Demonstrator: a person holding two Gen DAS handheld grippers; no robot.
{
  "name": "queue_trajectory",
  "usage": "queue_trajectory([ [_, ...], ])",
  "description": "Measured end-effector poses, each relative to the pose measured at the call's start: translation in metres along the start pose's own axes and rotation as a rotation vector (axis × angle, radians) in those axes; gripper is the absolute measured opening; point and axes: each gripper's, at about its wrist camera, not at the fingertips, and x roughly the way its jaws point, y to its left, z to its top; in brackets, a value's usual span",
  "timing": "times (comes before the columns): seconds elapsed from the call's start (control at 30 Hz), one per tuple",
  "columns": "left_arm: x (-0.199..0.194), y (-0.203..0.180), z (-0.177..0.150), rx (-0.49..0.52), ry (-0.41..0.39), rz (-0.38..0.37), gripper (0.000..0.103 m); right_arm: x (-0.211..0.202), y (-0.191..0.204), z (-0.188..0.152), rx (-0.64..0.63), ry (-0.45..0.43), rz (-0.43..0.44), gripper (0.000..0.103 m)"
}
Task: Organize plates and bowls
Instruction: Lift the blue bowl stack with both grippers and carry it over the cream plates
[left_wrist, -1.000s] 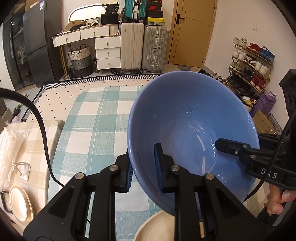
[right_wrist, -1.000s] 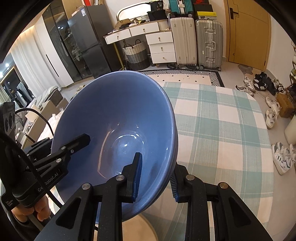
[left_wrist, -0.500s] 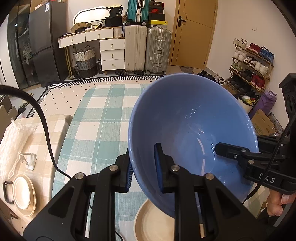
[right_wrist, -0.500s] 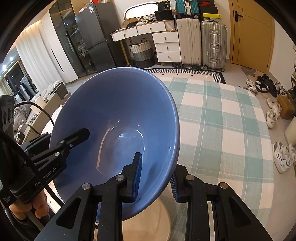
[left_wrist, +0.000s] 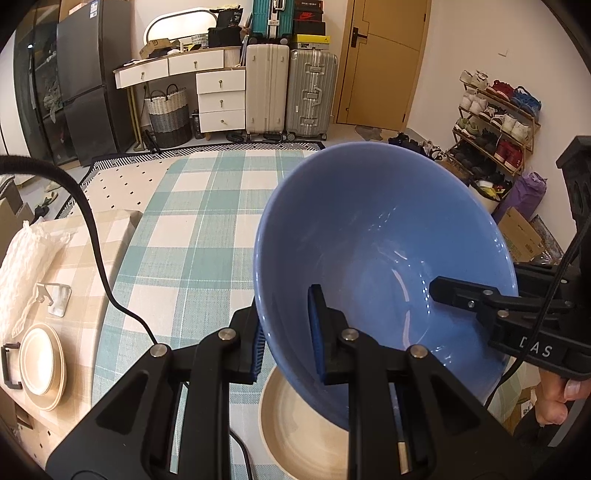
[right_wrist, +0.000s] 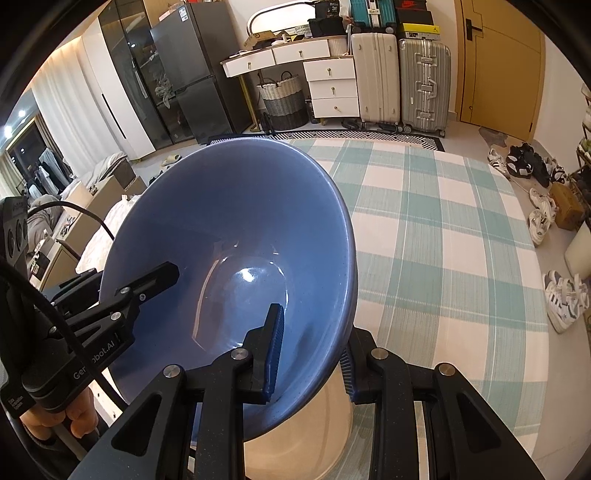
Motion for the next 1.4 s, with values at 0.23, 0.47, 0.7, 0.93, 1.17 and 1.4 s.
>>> queue_trajectory([
  [0.23, -0.011, -0.004, -0.023, 0.001, 0.001, -0.008, 0.017, -0.007, 0.004, -0.015, -0.006, 0.002, -0.015, 0.029],
  [0.47, -0.018, -0.010, -0.046, -0.004, 0.013, -0.010, 0.017, -0.009, 0.006, -0.033, -0.003, 0.012, -0.021, 0.029],
  [0.7, -0.023, -0.016, -0.062, 0.000, 0.021, 0.005, 0.017, -0.008, 0.007, -0.050, -0.003, 0.020, -0.017, 0.029],
  [0.93, -0.015, -0.012, -0.066, -0.006, 0.045, 0.011, 0.017, -0.006, 0.009, -0.063, -0.007, 0.027, -0.023, 0.029],
  [1.17, -0.004, -0.004, -0.080, -0.014, 0.072, 0.020, 0.017, 0.004, 0.011, -0.076, -0.005, 0.052, -0.015, 0.029],
  [1.4, 0.012, 0.002, -0.093, -0.033, 0.096, 0.021, 0.017, 0.015, 0.012, -0.085, -0.015, 0.077, -0.016, 0.029],
])
